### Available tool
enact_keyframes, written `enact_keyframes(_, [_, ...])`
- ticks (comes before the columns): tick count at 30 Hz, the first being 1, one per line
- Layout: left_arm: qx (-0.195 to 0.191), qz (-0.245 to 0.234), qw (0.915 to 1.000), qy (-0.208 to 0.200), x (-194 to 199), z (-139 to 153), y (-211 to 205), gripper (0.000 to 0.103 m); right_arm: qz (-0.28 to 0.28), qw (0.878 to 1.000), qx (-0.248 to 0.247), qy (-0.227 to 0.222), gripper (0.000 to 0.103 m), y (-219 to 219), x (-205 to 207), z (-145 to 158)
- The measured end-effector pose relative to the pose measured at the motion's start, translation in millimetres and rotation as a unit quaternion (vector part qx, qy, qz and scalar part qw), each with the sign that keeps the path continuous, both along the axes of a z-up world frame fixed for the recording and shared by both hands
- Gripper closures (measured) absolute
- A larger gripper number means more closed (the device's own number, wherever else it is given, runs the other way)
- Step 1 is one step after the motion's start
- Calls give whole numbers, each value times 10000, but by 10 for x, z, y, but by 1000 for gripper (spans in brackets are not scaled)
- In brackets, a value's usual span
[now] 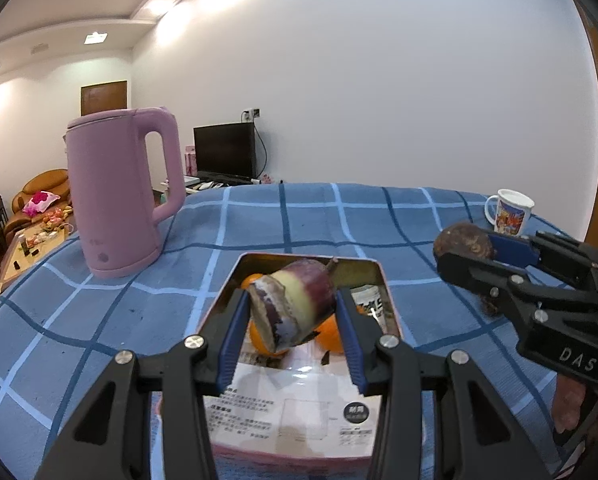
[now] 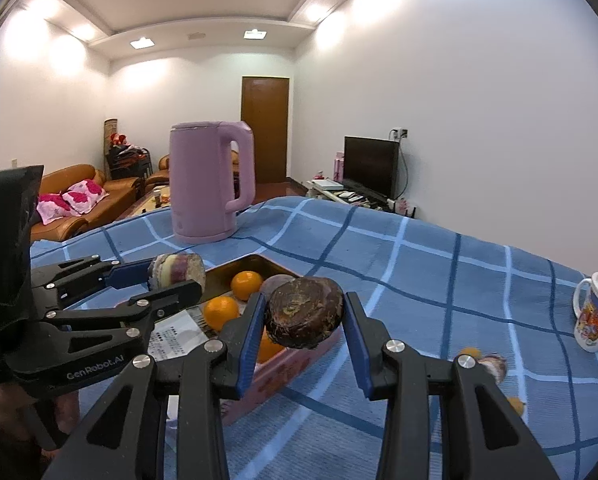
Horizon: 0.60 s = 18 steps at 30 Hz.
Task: Organize fruits
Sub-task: 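Carry the sugarcane piece over the tin with the left gripper while the right carries the root there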
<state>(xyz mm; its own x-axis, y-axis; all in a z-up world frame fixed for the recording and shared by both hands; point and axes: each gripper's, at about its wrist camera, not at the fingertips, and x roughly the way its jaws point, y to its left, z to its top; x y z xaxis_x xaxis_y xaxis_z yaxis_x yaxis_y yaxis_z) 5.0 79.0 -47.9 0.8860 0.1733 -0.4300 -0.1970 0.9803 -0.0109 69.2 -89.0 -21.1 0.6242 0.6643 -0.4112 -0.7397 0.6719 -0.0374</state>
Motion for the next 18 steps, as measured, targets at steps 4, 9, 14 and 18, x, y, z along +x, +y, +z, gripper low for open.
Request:
enact_keyframes(4, [13,34,10000,63,-14,-18,25,57,105,9999,-57,13,62,92,-33,-20])
enact_keyframes(9, [40,67,9999,105,-30,-22,46,57,188,9998,-92,72,62,171,-42,-64])
enact_keyframes(14, [39,106,9998,182,-36,-54,91,57,271,9995,-105,154,62,215,-44,-80])
enact_keyframes(18, [23,154,9997,199,-53,-72,134,57,316,9993,-137,150,62,265,-64,-83])
